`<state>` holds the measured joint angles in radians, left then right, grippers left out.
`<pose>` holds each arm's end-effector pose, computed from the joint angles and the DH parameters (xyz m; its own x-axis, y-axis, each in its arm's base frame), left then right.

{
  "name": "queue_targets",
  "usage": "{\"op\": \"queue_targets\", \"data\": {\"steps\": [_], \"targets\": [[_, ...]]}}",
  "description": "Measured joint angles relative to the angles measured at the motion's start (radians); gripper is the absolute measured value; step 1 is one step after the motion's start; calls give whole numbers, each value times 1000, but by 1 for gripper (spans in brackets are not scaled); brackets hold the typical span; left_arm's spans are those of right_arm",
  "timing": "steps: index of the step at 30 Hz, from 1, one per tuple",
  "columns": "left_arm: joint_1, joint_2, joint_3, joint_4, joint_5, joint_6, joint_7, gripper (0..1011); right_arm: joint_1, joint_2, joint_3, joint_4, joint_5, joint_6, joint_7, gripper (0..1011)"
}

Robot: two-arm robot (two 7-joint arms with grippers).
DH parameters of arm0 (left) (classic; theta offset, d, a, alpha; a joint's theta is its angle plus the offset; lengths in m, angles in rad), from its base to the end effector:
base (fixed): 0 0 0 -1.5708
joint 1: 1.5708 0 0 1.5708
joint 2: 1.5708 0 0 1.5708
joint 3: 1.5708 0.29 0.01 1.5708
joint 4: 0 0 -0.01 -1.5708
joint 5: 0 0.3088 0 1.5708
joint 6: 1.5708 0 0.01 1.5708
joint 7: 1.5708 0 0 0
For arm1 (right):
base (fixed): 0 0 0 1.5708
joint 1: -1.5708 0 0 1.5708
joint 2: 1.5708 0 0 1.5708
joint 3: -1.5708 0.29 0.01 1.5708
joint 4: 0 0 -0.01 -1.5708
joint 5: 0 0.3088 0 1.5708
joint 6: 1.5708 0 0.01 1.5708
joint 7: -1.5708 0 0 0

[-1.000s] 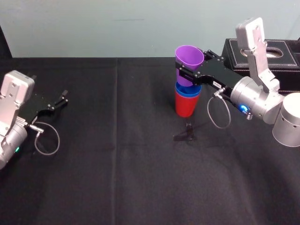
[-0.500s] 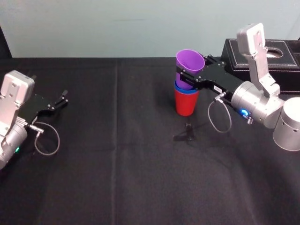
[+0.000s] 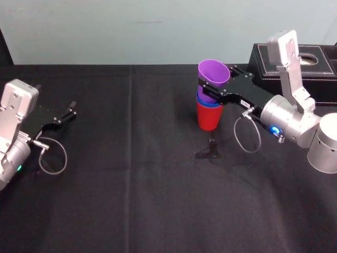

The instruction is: Stack the three plastic cups sequentially using one hand.

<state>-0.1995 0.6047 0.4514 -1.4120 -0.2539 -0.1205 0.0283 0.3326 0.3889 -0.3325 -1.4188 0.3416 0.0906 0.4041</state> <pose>0.3581 0.0827 -0.3023 0.2923 0.8803 0.3738 -0.9553 0.2873 0.0703 0.4074 -0.0344 -0.2434 0.5967 -0.7965 0.0976 0.8025 0.5916 -0.0775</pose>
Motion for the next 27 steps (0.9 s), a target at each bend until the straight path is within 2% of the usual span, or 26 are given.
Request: {"op": "queue_targets", "data": {"steps": [11,27], "targets": [[0,0,0,0,0,0,0,1005,-32,22,9,-34,16,2,6,732],[0,0,0,0,0,0,0,1005,-50,30,6,-39,13,2,-2,732]]}}
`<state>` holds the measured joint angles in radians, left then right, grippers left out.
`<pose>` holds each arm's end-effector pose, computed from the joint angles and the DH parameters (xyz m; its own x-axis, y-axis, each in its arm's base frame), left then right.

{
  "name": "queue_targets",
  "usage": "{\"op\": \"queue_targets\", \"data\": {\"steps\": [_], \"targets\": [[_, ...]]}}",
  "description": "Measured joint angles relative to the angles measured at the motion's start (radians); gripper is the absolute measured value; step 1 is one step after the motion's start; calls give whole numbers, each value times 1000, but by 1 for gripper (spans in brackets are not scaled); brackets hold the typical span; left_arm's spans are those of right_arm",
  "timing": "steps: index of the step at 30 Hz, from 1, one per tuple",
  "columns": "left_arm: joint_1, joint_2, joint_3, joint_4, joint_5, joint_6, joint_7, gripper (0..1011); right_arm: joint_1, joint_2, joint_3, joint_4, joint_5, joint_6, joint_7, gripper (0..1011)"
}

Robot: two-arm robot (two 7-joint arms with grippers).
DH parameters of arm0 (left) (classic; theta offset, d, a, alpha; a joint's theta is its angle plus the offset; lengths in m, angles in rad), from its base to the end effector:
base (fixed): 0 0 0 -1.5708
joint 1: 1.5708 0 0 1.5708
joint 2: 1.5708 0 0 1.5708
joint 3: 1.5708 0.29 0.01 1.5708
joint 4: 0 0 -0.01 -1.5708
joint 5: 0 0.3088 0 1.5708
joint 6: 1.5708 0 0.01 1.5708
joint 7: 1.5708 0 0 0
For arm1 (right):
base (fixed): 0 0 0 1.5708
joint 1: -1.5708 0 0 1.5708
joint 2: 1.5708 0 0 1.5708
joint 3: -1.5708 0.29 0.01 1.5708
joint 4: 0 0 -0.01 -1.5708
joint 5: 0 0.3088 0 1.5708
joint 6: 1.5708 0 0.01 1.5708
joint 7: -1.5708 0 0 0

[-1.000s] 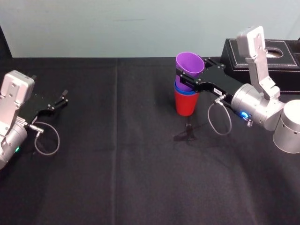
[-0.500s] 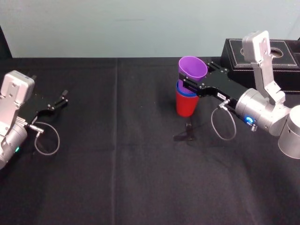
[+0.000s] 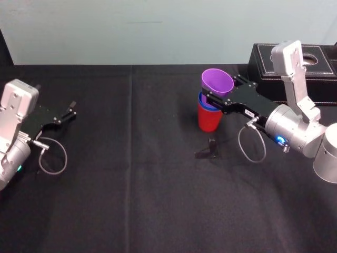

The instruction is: Stack the three plastic cups sequentially using one hand.

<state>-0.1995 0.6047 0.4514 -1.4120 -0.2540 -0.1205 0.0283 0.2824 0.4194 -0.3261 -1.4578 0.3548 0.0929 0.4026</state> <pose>0.3581 0.0827 -0.3023 0.2923 0.8803 0.3737 -0.9553 0.2873 0.0703 0.3936 -0.0416 -0.2504 0.5998 -0.7948 0.0922 0.7998 0.5923 -0.0972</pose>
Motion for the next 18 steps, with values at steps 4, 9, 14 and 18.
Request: {"op": "queue_targets", "data": {"steps": [4,9,14,18], "targets": [[0,0,0,0,0,0,0,1005,-3,0,-1,3,-6,0,-6,732],[0,0,0,0,0,0,0,1005,-7,-3,-2,3,-13,1,-14,731],[0,0,0,0,0,0,0,1005,-7,-10,-5,9,-24,3,-18,733],[0,0,0,0,0,0,0,1005,-4,-15,-8,13,-31,5,-22,732]]}}
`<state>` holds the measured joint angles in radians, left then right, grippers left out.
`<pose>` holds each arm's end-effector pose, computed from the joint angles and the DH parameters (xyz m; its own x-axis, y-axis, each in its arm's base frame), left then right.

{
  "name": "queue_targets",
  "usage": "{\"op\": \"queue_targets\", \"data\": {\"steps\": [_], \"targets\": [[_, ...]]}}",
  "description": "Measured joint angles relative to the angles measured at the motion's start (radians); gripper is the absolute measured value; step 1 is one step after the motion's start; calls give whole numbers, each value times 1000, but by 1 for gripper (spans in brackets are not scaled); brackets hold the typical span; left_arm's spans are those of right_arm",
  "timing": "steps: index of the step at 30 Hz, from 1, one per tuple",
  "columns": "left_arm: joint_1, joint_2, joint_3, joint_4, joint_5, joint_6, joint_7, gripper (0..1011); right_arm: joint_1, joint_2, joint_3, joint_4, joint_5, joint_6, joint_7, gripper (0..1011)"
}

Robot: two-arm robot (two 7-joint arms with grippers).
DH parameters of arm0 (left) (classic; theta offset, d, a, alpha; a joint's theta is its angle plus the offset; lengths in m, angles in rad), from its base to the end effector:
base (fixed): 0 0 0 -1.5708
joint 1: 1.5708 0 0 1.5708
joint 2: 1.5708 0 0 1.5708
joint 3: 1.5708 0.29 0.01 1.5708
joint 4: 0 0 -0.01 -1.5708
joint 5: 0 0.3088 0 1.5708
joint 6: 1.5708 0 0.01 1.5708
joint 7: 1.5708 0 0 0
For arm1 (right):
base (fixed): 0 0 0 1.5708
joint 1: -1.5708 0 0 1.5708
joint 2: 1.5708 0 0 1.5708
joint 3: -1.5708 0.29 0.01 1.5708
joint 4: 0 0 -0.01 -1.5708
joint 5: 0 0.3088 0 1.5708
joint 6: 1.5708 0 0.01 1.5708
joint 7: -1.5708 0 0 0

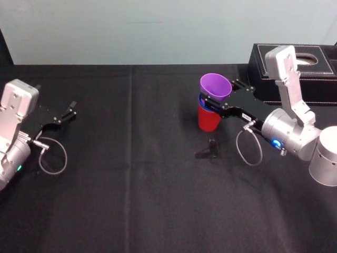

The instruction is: Stack the three plastic cups sequentially using one hand.

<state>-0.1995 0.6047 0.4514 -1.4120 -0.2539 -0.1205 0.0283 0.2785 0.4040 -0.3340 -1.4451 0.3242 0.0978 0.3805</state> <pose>0.3581 0.0827 -0.3023 0.2923 0.8803 0.3738 -0.9553 0.2873 0.0703 0.3927 -0.0358 -0.2573 0.5866 -0.8034 0.1021 0.8090 0.5755 -0.1193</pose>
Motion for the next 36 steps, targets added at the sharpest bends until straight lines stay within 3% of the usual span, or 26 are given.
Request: {"op": "queue_targets", "data": {"steps": [17,36], "targets": [[0,0,0,0,0,0,0,1005,13,-20,-2,37,-26,-1,-4,732],[0,0,0,0,0,0,0,1005,12,-18,-2,34,-25,-2,-4,732]]}}
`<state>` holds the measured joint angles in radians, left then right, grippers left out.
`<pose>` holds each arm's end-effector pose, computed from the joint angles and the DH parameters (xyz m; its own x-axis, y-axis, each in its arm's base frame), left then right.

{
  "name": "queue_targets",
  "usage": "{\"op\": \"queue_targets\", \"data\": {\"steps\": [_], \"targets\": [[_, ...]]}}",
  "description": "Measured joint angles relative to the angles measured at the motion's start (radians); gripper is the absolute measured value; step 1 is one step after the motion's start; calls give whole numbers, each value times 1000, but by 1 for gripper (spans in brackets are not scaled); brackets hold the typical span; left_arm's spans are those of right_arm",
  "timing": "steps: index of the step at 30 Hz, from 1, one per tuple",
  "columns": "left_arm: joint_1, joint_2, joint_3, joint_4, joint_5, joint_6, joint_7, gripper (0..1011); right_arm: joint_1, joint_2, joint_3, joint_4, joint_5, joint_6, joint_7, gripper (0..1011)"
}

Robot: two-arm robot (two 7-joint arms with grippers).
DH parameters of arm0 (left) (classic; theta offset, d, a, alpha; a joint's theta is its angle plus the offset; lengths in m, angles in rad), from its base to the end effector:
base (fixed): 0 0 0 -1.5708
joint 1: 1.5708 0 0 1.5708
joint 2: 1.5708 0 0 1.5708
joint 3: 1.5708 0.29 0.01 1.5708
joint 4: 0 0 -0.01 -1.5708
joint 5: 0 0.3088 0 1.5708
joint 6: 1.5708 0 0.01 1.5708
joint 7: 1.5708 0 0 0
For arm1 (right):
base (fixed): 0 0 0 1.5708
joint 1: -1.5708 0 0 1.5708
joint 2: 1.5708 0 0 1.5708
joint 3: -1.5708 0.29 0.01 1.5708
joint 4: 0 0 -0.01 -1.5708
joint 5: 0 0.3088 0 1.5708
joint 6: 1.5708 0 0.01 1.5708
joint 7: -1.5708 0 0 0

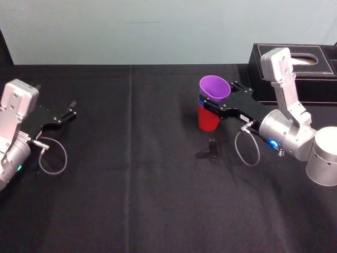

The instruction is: Stack the three plastic cups sequentially using one hand.

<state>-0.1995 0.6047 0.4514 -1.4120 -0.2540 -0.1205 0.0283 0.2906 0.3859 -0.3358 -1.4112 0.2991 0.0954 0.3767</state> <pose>0.3581 0.0827 -0.3023 0.2923 0.8803 0.3737 -0.9553 0.2873 0.0703 0.3969 -0.0334 -0.2631 0.5778 -0.8090 0.1083 0.8148 0.5639 -0.1348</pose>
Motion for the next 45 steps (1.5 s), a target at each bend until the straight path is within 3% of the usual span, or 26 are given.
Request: {"op": "queue_targets", "data": {"steps": [6,17,30,39,45], "targets": [[0,0,0,0,0,0,0,1005,0,1,0,0,0,0,0,735],[0,0,0,0,0,0,0,1005,0,1,0,-2,1,0,0,1002],[0,0,0,0,0,0,0,1005,0,1,0,-2,1,0,0,1002],[0,0,0,0,0,0,0,1005,-65,44,31,-115,16,1,8,1003],[0,0,0,0,0,0,0,1005,-146,79,61,-188,30,-19,7,1003]]}}
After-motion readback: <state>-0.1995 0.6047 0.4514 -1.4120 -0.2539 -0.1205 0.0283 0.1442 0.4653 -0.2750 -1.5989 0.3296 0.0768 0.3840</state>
